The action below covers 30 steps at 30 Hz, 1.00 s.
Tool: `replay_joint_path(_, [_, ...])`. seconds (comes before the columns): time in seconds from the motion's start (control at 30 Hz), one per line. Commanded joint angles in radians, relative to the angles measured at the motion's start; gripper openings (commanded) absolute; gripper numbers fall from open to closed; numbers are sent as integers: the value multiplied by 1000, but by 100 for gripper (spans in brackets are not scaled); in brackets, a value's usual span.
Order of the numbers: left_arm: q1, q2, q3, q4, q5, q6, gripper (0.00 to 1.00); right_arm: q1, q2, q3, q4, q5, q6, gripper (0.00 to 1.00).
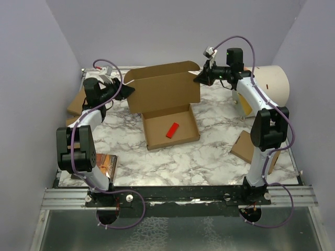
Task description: Fold the paper box
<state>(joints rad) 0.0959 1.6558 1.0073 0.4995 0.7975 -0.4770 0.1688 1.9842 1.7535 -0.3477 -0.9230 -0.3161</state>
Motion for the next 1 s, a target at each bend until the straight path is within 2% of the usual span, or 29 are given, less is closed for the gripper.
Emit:
replay_joint_path(0.0, [-3, -31, 26, -26, 4, 28, 28, 0, -41, 50, -1, 51, -43, 1])
replay_joint_path(0.27, [-13, -45, 34, -41, -3, 25, 21, 0, -43, 68, 5, 63, -41, 1])
replay_joint_path(0.4, [-33, -63, 27, -30, -21, 23, 0, 2, -63, 44, 28, 70, -29, 1])
replay_joint_path(0.53, [-90, -98, 2, -13, -101, 39, 0, 14, -106, -31, 101, 108, 14, 1])
replay_joint_path(0.8, [-202, -142, -17, 8, -386, 54, 0, 60, -181, -175, 287, 310, 129, 1])
replay_joint_path(0.97, [-220, -119, 14, -40, -460, 83, 0, 70, -182, -209, 338, 367, 140, 1])
